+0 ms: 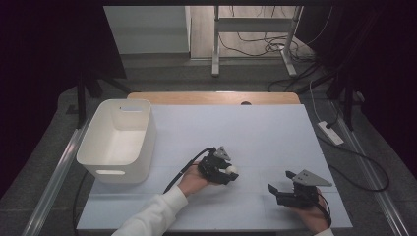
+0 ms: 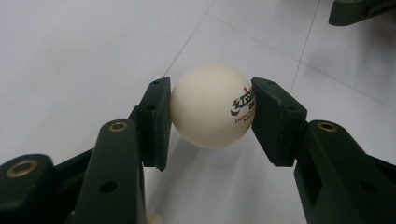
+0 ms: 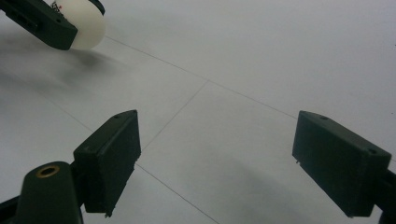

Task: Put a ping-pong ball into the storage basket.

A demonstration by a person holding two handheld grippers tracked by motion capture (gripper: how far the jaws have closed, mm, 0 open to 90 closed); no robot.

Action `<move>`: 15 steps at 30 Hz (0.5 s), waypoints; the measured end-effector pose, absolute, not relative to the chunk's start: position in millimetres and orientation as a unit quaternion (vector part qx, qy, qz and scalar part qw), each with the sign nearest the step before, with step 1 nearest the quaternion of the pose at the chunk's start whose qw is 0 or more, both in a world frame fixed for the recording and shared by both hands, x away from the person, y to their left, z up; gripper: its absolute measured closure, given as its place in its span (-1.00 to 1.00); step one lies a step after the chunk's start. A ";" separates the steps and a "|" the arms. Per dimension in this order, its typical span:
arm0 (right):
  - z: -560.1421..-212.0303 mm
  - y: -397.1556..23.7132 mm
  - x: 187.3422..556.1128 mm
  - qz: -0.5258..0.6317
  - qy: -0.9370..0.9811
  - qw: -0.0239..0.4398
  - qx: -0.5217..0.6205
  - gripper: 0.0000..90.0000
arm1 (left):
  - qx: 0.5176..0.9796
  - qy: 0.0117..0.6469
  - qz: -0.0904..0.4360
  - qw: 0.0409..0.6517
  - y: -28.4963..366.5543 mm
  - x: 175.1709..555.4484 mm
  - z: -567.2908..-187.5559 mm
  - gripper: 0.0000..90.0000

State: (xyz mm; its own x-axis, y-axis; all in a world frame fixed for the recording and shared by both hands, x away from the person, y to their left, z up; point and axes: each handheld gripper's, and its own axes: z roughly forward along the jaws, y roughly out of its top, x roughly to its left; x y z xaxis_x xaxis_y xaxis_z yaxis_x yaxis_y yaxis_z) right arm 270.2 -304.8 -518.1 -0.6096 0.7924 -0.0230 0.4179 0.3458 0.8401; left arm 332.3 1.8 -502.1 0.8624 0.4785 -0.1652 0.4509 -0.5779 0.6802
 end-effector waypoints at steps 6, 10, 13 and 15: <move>-518.0 -304.8 270.2 0.425 0.790 0.220 0.383 -0.67 | 0.885 0.260 0.022 0.385 5.7 331.0 -498.2 0.13; -517.9 -304.7 270.0 0.425 0.790 0.220 0.382 -0.67 | 0.884 0.260 0.028 0.389 8.8 329.7 -494.1 0.13; -517.8 -304.6 270.0 0.426 0.790 0.220 0.382 -0.67 | 0.883 0.259 0.032 0.390 11.9 328.4 -490.3 0.13; -517.9 -304.5 270.0 0.425 0.790 0.221 0.382 -0.67 | 0.880 0.262 0.034 0.395 13.6 327.4 -488.2 0.13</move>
State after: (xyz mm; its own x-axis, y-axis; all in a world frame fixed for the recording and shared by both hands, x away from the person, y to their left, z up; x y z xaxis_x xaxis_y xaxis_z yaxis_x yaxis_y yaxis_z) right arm 270.0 -304.5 -517.9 -0.6109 0.7913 -0.0238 0.4160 0.3464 0.8408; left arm 327.4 13.6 -488.2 0.8602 0.4883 -0.1471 0.4347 -0.5512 0.7122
